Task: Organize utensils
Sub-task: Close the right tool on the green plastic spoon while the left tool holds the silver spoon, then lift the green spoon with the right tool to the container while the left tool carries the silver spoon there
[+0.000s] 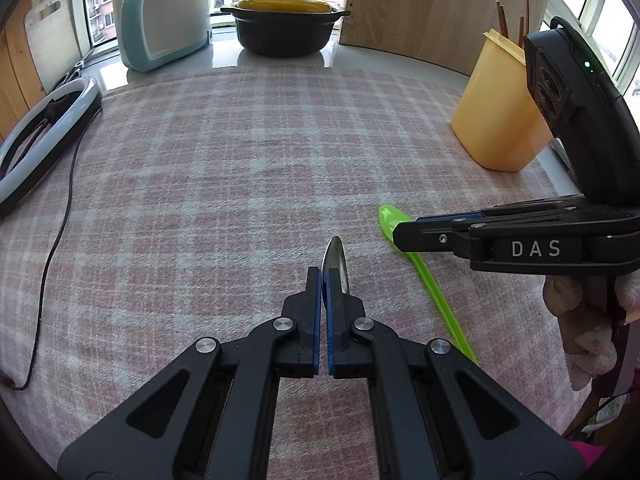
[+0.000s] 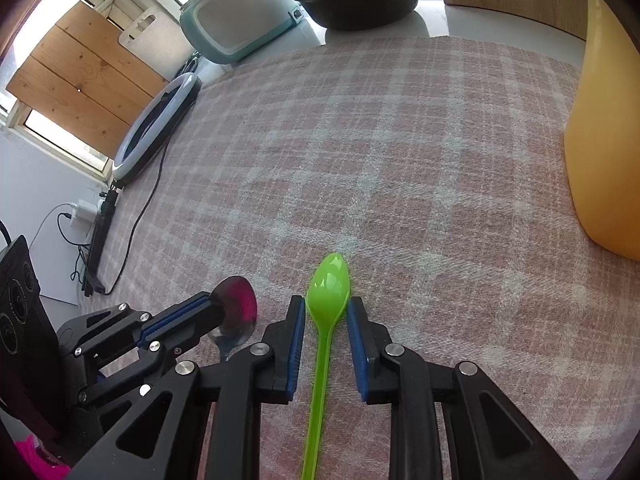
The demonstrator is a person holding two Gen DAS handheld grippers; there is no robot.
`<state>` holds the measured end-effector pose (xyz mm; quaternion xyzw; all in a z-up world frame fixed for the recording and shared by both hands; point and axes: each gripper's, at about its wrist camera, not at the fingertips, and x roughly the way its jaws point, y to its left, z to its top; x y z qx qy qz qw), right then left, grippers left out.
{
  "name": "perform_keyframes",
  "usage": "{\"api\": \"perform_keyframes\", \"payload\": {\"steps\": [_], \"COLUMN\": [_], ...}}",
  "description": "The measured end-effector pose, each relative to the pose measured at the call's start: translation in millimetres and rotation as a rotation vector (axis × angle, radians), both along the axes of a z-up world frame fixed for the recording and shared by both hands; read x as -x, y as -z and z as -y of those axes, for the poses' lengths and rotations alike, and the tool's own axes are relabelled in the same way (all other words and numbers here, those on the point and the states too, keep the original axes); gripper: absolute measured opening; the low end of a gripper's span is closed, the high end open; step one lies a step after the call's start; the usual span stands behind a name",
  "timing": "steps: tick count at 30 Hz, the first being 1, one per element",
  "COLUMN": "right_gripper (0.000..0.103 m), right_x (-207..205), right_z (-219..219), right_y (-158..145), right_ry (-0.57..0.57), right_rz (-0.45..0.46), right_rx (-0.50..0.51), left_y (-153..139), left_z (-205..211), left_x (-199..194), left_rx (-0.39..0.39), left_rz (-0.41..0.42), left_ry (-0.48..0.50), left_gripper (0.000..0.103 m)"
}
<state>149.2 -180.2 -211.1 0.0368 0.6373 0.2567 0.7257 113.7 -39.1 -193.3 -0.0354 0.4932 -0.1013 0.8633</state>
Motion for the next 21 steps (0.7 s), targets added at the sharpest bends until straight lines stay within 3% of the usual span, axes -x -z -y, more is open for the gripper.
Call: {"api": "perform_keyframes", "payload": {"steps": [9,21], "right_gripper": [0.004,0.001], "right_x": [1.4,6.2], "right_z": [-12.8,-32.2], "right_y": [-10.6,-8.0], "right_ry": [-0.036,-0.102], "right_rz": [0.050,0.052], "right_rx": [0.026,0.055], "left_y": [0.0,2.6], "left_z": [-13.5,-14.2], "left_x": [5.8,1.8], "left_rx": [0.009,0.021], "left_rz": [0.004,-0.019], "left_ry": [-0.031,-0.018], "left_gripper": [0.000,0.000]}}
